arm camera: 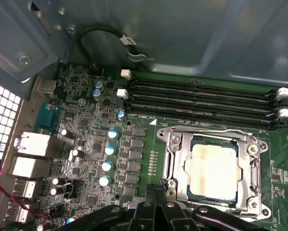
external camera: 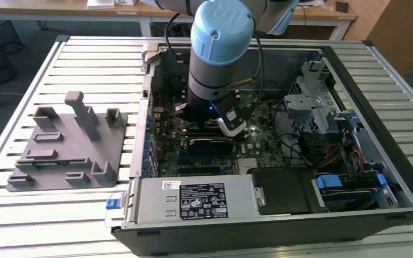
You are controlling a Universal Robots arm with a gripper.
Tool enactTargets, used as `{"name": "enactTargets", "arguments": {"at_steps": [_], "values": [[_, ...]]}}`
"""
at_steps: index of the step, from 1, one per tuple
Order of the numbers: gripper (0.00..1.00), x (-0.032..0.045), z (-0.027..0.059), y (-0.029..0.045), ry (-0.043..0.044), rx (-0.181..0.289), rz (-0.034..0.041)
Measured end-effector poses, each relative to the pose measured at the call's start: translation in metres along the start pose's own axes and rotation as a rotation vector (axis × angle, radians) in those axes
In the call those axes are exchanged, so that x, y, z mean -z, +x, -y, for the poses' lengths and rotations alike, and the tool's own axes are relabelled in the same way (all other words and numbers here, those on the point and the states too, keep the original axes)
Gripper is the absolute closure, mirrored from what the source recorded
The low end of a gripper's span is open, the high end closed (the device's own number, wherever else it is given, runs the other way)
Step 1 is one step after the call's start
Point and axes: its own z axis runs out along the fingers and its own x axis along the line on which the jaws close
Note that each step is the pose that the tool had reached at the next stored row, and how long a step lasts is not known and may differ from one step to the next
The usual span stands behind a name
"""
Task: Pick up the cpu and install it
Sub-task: 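Install the second cpu locking lever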
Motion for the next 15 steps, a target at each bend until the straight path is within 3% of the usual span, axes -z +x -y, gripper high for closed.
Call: {"name": "enactTargets", "arguments": {"at_steps": [9, 15], "values": [[0.89, 0.0098, -0.0029, 0.0002, -0.0001, 0.000, 0.0001], [0.89, 0.0190, -0.0057, 0.0003, -0.0097, 0.002, 0.0063]]}}
